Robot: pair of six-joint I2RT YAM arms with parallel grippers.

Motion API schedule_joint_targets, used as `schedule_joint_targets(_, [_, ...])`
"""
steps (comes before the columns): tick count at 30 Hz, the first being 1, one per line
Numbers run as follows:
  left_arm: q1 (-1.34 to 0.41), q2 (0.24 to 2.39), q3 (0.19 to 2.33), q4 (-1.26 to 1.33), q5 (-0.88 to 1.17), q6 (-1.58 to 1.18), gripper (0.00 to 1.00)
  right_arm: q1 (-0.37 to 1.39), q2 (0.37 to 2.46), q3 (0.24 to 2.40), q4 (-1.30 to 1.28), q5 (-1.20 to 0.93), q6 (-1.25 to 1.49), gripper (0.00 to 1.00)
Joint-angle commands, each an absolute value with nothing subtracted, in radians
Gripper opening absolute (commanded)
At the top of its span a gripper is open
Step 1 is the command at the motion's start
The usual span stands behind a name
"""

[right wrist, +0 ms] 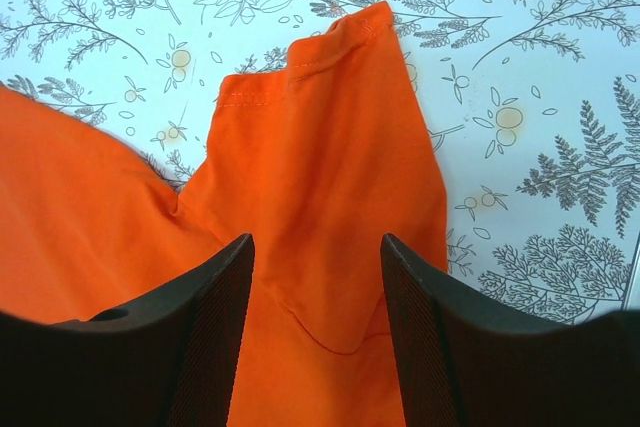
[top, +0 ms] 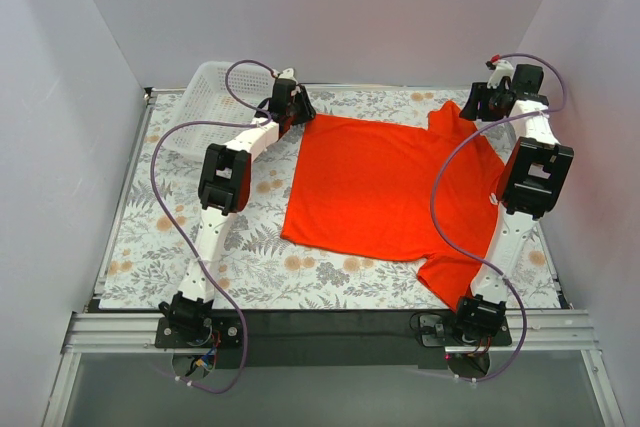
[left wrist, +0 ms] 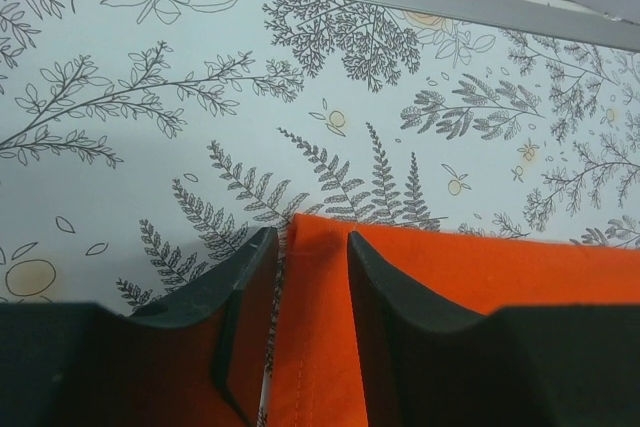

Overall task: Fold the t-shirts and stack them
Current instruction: Flatten the tshirt out

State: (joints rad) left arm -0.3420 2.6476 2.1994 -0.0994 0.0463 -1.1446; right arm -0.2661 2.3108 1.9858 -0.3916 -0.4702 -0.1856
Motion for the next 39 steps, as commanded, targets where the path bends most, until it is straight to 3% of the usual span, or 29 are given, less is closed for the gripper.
schedule_joint_targets(1, [-0.341,2.632,2.186,-0.120,0.087,-1.124,0.33,-0.265,2.325,2.028,-0.360,-0.440,-0.172,0.51])
schedule_joint_targets(6, [-0.353,2.637,2.180,-0.120,0.103,-1.114,0.24,-0.265,2.365,2.086,-0.360,-0.425,-0.152,0.51])
schedule_joint_targets(11, [-0.351,2.626,2.175,-0.123,0.068,-1.118,0.00,-0.262,2.416,2.152,-0.364,-0.449,-0.114,0.52])
schedule_joint_targets(15, [-0.353,2.580,2.137,-0.112,0.028,-1.112,0.00,-0.252,2.482,2.233,-0.362,-0.462,-0.063,0.52])
schedule_joint_targets(27, [-0.334,2.300,1.720,-0.006,-0.051,-1.069,0.00,-0.216,2.539,2.287,-0.267,-0.357,0.018,0.52])
schedule_joint_targets(39, [-0.327,2.244,1.657,-0.008,-0.018,-1.062,0.00,-0.167,2.615,2.361,-0.227,-0.190,0.018,0.47])
